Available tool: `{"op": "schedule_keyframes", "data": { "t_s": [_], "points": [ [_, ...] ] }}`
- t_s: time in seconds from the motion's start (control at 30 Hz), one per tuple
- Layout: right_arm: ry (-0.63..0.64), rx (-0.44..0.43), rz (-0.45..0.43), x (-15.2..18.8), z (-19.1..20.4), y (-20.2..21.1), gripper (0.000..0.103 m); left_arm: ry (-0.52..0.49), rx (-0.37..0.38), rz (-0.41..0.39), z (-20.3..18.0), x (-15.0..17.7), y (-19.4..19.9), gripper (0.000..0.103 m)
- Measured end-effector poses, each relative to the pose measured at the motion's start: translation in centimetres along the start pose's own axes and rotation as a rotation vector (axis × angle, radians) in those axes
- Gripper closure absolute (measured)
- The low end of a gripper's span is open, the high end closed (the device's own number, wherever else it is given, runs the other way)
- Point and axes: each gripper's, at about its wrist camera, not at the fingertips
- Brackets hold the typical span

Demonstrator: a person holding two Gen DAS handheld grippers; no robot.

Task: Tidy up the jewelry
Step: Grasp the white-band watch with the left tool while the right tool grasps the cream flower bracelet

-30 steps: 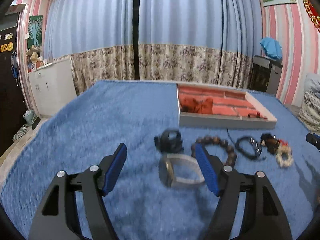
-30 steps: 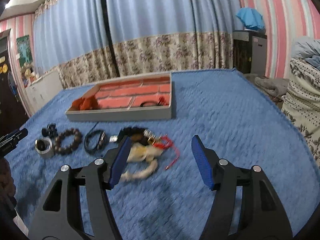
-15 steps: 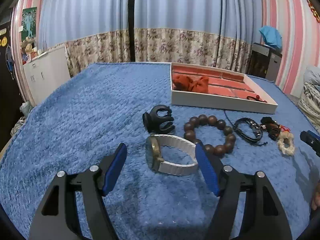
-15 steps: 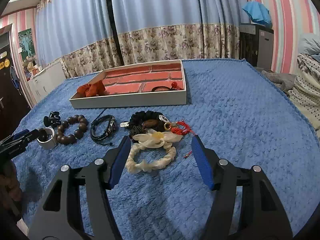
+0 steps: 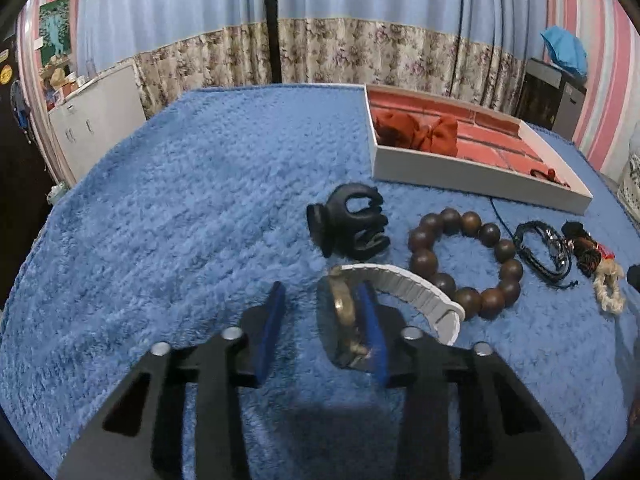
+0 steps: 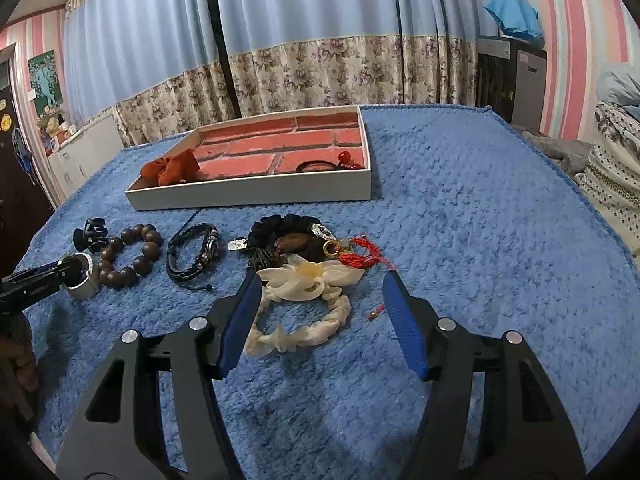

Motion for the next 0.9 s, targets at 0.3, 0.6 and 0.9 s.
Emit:
{"op": "schedule_keyframes", "data": {
  "t_s": [0.3,0.6,0.9],
  "points": [
    [0.019,0.011,0.084,-0.7,0.8,-2.5,0.058,-0.012,0.027,0.027,-0.1,0.1,-0.4,0.082],
    [0.012,0.009,0.089,-0.7,0.8,-2.8,0.088,0.009,0.056,0.028,0.1,0.0,-0.4,0.083],
    [0.018,0.009,0.061,-0.6,0.6,-1.8,0.096,0.014,0.079,0.003,0.3,0.2,0.5,0.089]
  ]
}}
Point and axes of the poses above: each gripper's, at about its wrist camera, not at the fingertips, and y roughly against the way its jaws point, z to its left, x to its underside, and after that the axes turned 8 degrees about y, right-handed
